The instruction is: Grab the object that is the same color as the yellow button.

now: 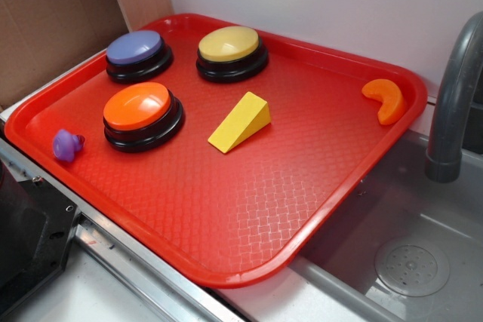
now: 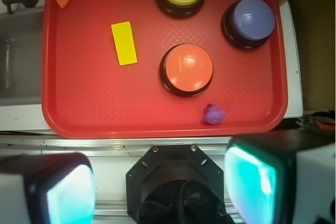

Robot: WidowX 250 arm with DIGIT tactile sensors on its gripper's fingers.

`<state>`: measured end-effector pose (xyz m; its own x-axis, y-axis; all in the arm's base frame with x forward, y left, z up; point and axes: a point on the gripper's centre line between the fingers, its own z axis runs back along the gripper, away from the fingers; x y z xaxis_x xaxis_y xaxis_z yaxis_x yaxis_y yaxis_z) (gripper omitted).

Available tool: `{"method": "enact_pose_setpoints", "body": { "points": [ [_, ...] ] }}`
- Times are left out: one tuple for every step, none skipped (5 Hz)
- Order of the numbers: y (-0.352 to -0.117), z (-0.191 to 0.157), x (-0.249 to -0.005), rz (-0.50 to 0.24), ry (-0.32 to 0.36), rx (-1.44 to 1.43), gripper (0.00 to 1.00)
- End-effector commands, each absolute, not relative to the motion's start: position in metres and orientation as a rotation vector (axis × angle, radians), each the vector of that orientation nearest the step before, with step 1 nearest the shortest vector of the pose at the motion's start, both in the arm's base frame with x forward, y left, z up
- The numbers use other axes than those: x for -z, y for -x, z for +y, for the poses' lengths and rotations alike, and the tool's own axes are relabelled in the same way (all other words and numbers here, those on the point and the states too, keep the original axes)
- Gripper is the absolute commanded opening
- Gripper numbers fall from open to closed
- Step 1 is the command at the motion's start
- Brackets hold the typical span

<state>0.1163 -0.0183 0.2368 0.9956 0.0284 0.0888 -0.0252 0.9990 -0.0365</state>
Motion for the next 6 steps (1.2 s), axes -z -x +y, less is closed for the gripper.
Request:
{"method": "enact_pose_setpoints", "body": {
  "points": [
    [-0.116,-0.018,-0.237,-0.089,0.035,-0.027,1.00],
    [-0.140,-0.021,-0.219,-0.121,0.016,0.063,1.00],
    [-0.162,-0.029,-0.199,-0.141,-0.011,0.100,1.00],
    [-0.194,-0.039,-0.170,-0.149,-0.052,0.150,1.00],
    [-0.222,-0.050,-0.141,-0.164,-0.026,0.168,1.00],
    [-0.247,-0.058,-0.106,-0.206,0.029,0.109,1.00]
  ]
}}
